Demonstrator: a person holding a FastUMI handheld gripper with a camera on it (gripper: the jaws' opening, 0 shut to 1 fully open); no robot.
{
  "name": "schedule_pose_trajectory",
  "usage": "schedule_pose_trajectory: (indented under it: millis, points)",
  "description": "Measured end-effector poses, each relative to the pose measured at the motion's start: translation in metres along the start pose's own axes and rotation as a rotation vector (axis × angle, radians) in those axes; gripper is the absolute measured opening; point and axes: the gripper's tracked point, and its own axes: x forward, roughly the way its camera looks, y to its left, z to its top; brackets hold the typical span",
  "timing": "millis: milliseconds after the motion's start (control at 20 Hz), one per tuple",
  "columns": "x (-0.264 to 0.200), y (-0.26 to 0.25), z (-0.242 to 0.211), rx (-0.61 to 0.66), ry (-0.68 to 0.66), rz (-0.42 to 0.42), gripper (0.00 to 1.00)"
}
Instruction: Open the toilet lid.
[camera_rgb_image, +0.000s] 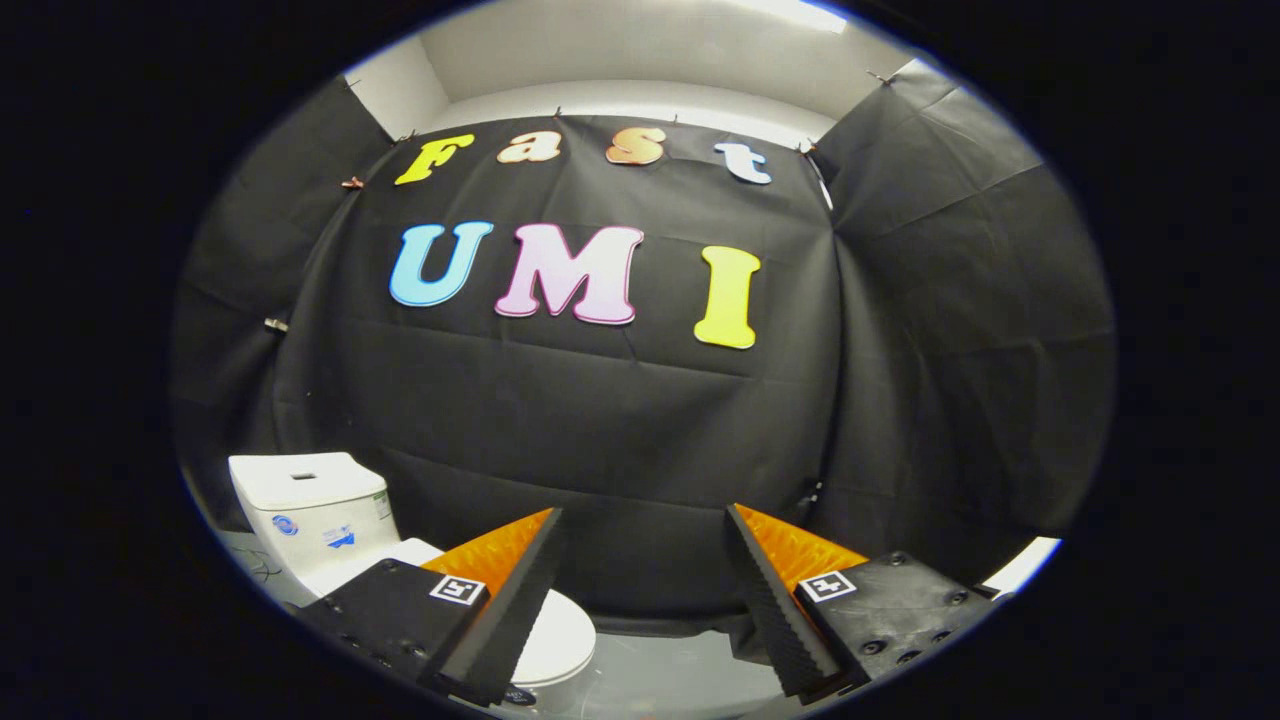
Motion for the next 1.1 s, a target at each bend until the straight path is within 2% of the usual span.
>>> schedule_pose_trajectory:
  millis: [100,200,300,350,600,750,900,1050,1100]
  points:
    - [0.008,0.007,0.000,0.003,-0.002,0.043,0.98]
    - [0.020,0.025,-0.011,0.036,0.027,0.132,0.98]
    - [0.026,0.045,-0.037,0.126,0.131,0.247,0.97]
    - [0.027,0.048,-0.055,0.177,0.190,0.275,0.98]
    - [0.037,0.053,-0.158,0.456,0.512,0.303,0.98]
    - [0.015,0.066,-0.220,0.632,0.687,0.391,0.99]
    - [-0.015,0.071,-0.284,0.674,0.856,0.425,0.99]
    - [-0.045,0.085,-0.323,0.669,0.975,0.470,0.99]
    - [-0.053,0.090,-0.333,0.676,1.017,0.477,0.95]
